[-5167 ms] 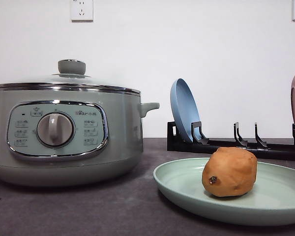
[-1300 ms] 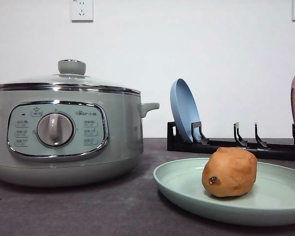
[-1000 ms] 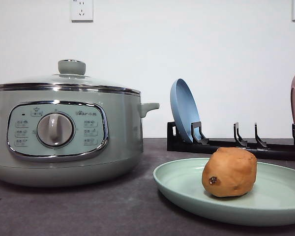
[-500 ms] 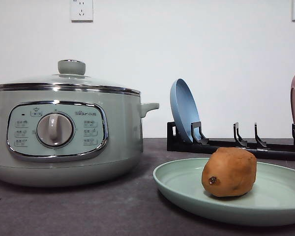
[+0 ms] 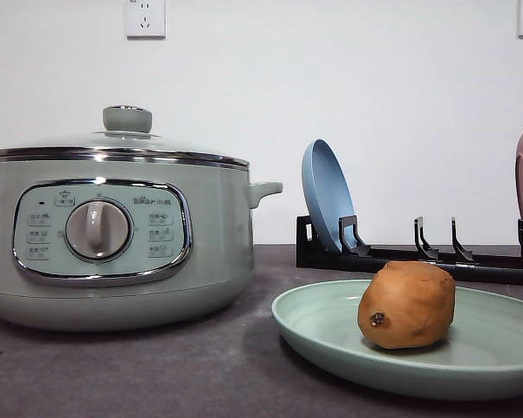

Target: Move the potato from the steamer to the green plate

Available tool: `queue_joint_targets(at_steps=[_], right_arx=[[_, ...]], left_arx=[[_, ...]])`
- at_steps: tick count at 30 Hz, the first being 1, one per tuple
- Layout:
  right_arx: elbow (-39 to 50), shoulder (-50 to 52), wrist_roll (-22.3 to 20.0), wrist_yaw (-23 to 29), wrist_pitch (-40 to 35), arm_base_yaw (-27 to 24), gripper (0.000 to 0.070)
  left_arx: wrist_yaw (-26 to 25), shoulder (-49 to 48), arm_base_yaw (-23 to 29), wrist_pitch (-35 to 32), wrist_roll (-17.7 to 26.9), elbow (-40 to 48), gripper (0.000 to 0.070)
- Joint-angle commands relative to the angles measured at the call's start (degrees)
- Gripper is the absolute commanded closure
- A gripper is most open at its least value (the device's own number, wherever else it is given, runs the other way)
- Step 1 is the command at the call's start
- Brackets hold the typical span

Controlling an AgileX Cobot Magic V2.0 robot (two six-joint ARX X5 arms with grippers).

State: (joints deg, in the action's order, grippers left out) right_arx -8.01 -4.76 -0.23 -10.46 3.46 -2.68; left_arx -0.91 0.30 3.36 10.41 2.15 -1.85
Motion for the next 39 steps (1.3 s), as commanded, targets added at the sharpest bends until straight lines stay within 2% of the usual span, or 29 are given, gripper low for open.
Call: queue_joint_targets(at_steps=[1,11,19,39], right_arx=[[1.35,0.93,-0.21,0.15,-0.91,-0.04,0.07],[7.32,4.42,1.21,0.33,-0.4,0.02,0.07],[7.39,4.57,1.69,3.29,6.54,1.33,0.07],[7.35,4.55,1.7,3.02,5.4,1.9,0.07]], left_arx=[[0.11,-0.13,0.0,0.37,-0.28,1.18,0.07],[0.11,-0.13,0.0,0.37,-0.28,1.18,0.07],[0.11,-0.13,0.0,0.37,-0.28,1.16,0.07],[0.11,-0.13,0.0,0.37,-0.28,1.16,0.07]])
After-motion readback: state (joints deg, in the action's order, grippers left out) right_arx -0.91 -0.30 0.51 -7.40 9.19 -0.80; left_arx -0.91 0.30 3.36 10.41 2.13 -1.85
